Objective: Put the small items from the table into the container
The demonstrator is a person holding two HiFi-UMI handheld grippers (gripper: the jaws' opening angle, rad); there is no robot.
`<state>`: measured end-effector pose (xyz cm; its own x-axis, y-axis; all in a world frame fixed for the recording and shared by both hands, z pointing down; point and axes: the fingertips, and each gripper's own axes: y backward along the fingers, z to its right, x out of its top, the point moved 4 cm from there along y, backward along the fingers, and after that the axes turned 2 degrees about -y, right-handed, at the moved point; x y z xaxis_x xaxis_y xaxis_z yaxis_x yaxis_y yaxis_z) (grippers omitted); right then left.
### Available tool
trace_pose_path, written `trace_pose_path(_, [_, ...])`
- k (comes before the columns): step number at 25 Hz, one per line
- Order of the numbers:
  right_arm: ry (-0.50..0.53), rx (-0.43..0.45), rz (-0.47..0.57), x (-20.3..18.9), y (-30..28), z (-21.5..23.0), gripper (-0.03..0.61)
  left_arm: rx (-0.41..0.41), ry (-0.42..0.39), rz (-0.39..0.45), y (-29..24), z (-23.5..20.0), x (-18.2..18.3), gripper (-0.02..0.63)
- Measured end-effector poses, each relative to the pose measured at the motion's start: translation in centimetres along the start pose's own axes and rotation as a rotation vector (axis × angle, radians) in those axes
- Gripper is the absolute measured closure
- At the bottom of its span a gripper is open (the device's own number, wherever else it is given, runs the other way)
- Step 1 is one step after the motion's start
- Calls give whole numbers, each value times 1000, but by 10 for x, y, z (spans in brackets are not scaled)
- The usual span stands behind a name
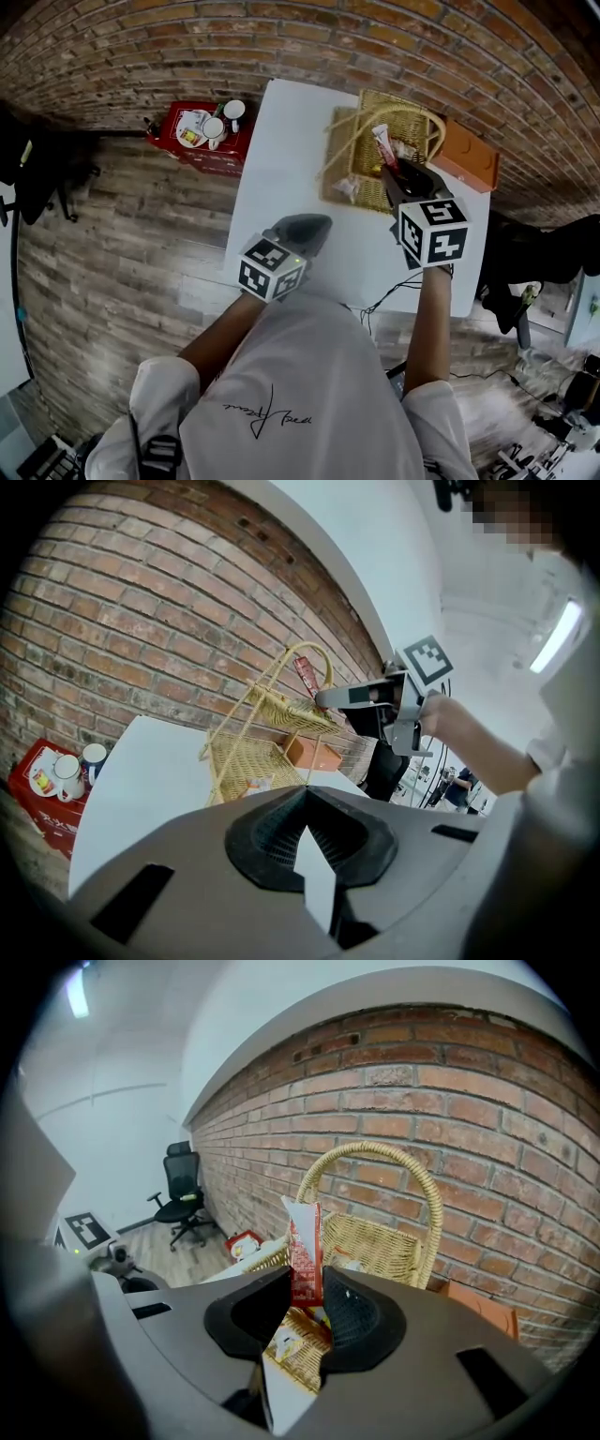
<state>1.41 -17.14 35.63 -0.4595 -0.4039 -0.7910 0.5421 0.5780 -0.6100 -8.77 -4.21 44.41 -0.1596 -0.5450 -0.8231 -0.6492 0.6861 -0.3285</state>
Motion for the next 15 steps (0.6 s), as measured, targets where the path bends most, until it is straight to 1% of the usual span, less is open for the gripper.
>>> trace_pose_path(7, [-52, 21, 2, -1, -5, -4, 463, 12, 1, 0, 7, -3, -2, 604])
trace_pose_path(15, [-83, 43, 12, -3, -4, -4, 462, 4, -2, -5, 3, 1, 0, 604])
